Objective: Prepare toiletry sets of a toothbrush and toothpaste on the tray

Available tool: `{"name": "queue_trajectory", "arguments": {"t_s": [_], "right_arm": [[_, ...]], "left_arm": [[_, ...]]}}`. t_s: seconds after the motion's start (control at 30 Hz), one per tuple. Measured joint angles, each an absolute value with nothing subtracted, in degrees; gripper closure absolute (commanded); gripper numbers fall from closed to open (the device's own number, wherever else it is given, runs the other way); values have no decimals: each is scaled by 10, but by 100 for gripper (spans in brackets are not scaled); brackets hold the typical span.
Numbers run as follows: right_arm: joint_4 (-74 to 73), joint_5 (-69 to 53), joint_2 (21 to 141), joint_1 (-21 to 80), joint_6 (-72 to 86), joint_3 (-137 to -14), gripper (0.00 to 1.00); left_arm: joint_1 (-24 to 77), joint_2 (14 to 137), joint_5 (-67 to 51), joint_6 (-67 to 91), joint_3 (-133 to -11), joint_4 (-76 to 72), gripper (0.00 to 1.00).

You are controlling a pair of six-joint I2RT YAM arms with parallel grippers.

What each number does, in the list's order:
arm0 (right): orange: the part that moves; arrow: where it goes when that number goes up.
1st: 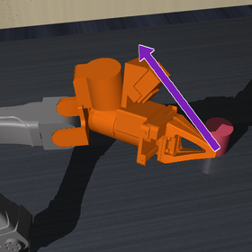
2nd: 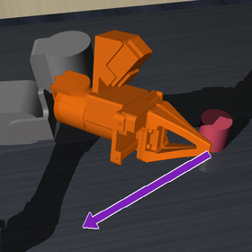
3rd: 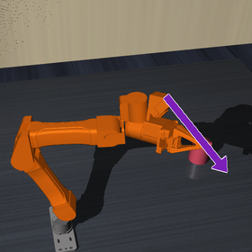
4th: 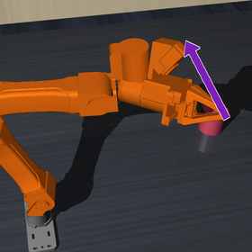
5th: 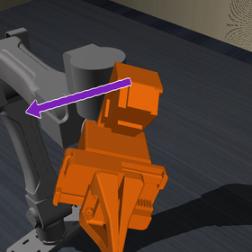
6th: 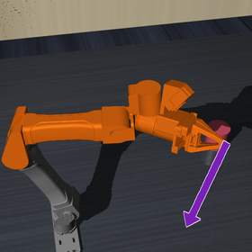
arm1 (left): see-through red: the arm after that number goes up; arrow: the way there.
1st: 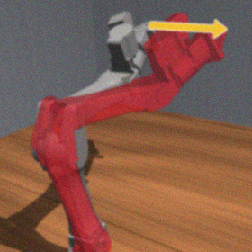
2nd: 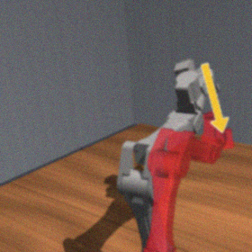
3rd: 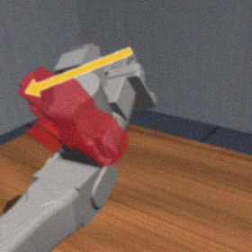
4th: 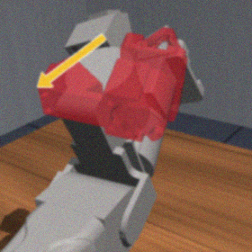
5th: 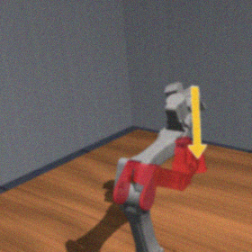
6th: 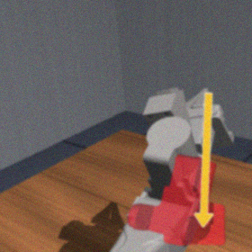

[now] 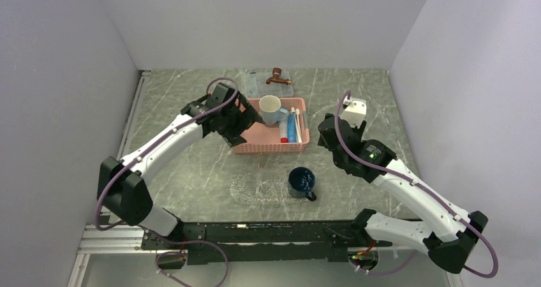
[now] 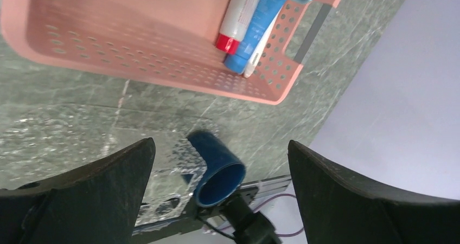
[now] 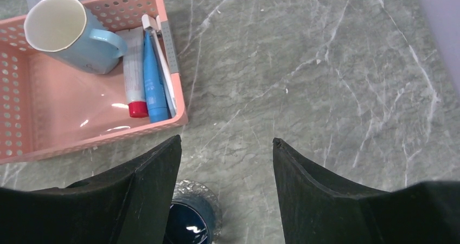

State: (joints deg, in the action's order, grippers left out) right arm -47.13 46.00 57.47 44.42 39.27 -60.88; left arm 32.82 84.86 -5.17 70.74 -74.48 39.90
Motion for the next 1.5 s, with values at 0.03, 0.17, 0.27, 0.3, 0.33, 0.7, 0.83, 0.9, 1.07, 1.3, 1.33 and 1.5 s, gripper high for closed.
{"name": "queue_trajectory", "arguments": {"t_s": [0.03, 0.17, 0.27, 0.3, 0.33, 0.7, 0.83, 0.9, 1.07, 1.3, 1.33, 1.5], "right_arm": [[-472, 460, 571, 444, 393, -609, 36], [-472, 460, 557, 444, 392, -609, 36], [-472, 459, 549, 444, 392, -609, 36], [-472, 459, 547, 444, 392, -609, 36], [-472, 459, 546, 444, 392, -609, 36], [-477, 454, 529, 444, 389, -609, 37], [-482, 454, 514, 444, 386, -609, 37], [-485, 453, 504, 444, 385, -609, 37], [-495, 453, 483, 444, 376, -609, 38], [-504, 453, 461, 444, 370, -609, 38], [-505, 453, 459, 444, 370, -609, 38], [-509, 454, 449, 444, 369, -609, 38]], "left_arm": [[328, 861, -55, 721, -755, 400, 2], [328, 905, -58, 769, -806, 416, 2], [328, 937, -58, 797, -845, 428, 2], [328, 945, -58, 805, -854, 430, 2], [328, 952, -58, 812, -861, 430, 2], [328, 1059, -47, 881, -959, 455, 9], [328, 1094, -41, 893, -1003, 459, 11], [328, 1106, -38, 897, -1019, 464, 11], [325, 1136, -31, 907, -1042, 472, 14], [318, 1158, -27, 917, -1043, 479, 22], [317, 1161, -26, 918, -1043, 479, 24], [314, 1178, -26, 923, -1043, 478, 32]]}}
